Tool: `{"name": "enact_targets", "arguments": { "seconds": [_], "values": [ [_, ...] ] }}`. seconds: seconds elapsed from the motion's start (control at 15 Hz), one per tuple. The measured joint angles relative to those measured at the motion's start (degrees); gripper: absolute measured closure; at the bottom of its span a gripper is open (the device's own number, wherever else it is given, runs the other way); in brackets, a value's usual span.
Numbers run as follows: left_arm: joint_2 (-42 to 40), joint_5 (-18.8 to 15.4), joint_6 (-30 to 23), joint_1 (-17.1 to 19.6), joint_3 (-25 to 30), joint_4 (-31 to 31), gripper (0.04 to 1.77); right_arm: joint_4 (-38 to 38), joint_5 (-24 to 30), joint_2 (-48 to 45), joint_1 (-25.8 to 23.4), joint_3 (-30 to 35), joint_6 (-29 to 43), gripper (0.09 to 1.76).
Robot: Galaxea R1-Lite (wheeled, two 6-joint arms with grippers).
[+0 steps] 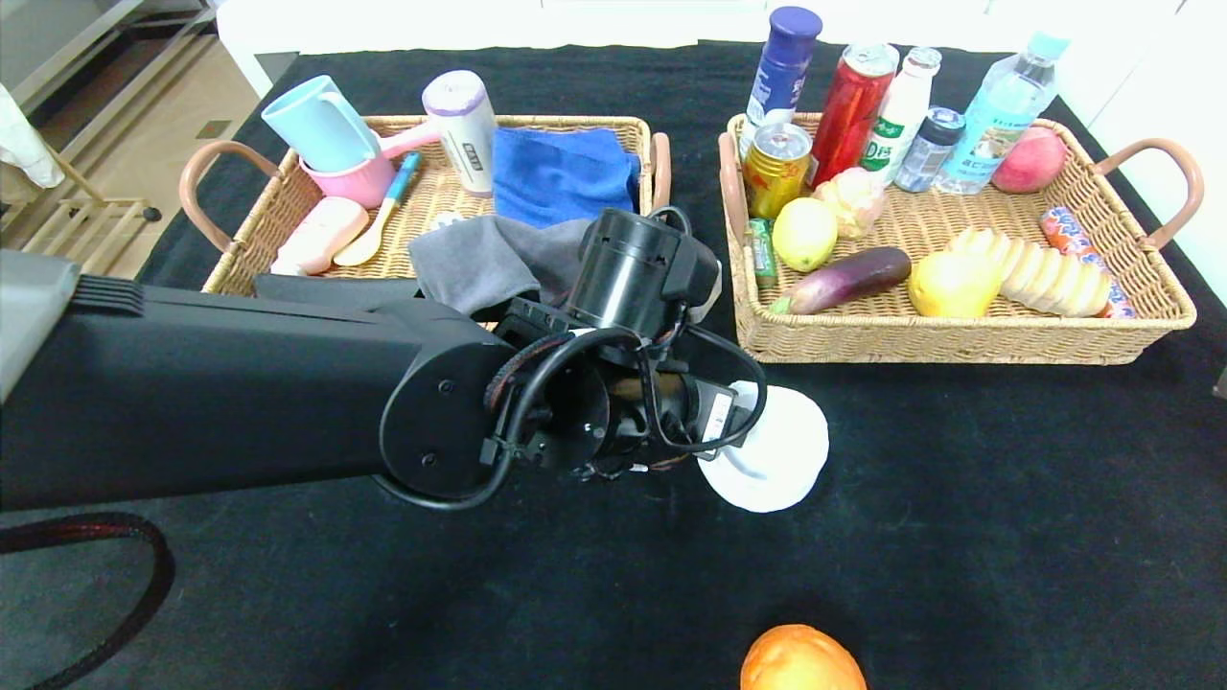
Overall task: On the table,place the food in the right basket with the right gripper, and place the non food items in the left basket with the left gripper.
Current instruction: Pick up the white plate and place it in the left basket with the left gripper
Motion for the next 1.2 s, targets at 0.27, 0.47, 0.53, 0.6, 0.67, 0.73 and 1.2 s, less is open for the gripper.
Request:
{"name": "enact_targets", "arguments": {
  "seconds": [0.27,0.47,0.53,0.6,0.67,0.73,1.2],
  "values": [
    [-0.40,0.00,0.00,-0.20,0.40,-0.02,0.74,-0.02,0.00,-0.05,0.07,0.06,0.00,0.14],
    [-0.44,0.00,0.04,-0.37,0.52,0.00,1.05,-0.02,-0.02,-0.09,0.09,0.06,0.00,0.14],
    [-0.44,0.00,0.00,-0.37,0.57,-0.02,1.50,-0.02,-0.02,-0.13,0.07,0.06,0.00,0.14],
    [-0.44,0.02,0.00,-0.41,0.62,-0.06,1.70,-0.02,0.00,-0.17,0.07,0.06,0.00,0.14],
    [-0.44,0.02,0.00,-0.39,0.66,-0.11,1.70,-0.02,-0.02,-0.17,0.07,0.06,0.00,0.14],
    [-0.41,-0.01,-0.02,-0.35,0.71,-0.16,1.70,0.00,0.00,-0.17,0.07,0.06,0.00,0.14],
    [-0.24,0.00,-0.21,-0.61,1.40,-0.66,1.70,0.00,0.00,-0.26,0.07,0.06,-0.17,0.14]
  ]
}}
